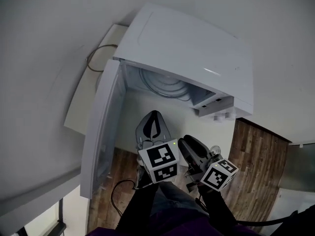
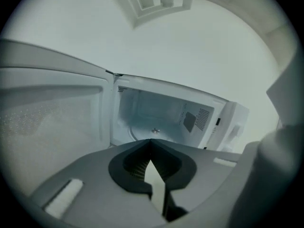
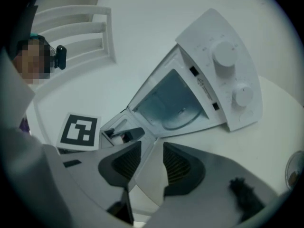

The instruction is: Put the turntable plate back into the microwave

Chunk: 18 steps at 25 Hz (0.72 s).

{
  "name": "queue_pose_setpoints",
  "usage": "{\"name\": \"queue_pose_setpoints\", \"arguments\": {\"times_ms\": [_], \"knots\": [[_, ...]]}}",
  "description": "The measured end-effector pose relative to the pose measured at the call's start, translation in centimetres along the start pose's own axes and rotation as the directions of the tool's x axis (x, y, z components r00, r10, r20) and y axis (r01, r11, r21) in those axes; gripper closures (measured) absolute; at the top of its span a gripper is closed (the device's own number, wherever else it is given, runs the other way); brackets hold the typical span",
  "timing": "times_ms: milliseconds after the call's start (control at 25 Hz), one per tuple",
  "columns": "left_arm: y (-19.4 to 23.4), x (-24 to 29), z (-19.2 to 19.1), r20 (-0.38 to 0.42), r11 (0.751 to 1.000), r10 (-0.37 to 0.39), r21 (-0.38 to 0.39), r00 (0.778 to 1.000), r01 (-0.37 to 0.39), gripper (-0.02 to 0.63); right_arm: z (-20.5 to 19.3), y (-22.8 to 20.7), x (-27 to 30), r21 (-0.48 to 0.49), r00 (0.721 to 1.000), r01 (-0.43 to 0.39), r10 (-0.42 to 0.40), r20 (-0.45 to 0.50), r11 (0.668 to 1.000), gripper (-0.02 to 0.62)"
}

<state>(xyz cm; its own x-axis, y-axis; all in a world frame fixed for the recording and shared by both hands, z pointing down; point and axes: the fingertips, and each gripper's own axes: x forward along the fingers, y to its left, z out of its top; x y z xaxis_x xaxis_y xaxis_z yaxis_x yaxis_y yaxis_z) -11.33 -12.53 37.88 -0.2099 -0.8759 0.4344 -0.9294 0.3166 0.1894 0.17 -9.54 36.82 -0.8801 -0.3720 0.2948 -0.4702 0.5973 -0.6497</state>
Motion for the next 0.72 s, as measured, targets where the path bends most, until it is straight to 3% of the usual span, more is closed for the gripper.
{"name": "queue_pose_setpoints", "arguments": {"times_ms": [160,320,480,720], "knots": [[-1.7,-2.5,0.1,-0.008,0.998,-0.055,-0.002,0.998,0.055,0.598,1.8,1.2,-0.2,-0.072,0.999,0.005,-0.002,0.035,0.997,0.525],[-2.9,-4.4,0.6,0.009,0.995,-0.098,-0.009,0.995,0.098,0.597,3.8,2.9,-0.3,-0.165,0.998,0.015,-0.005,0.057,0.986,0.560],[-3.7,-5.5,2.0,0.048,0.990,-0.135,-0.026,0.990,0.136,0.598,5.6,4.4,-0.6,-0.222,0.995,0.011,0.012,0.101,0.975,0.580],[-5.5,-7.3,4.1,0.100,0.982,-0.189,0.048,0.977,0.185,0.598,7.4,5.8,-1.6,-0.269,0.990,0.001,0.037,0.136,0.963,0.586]]}}
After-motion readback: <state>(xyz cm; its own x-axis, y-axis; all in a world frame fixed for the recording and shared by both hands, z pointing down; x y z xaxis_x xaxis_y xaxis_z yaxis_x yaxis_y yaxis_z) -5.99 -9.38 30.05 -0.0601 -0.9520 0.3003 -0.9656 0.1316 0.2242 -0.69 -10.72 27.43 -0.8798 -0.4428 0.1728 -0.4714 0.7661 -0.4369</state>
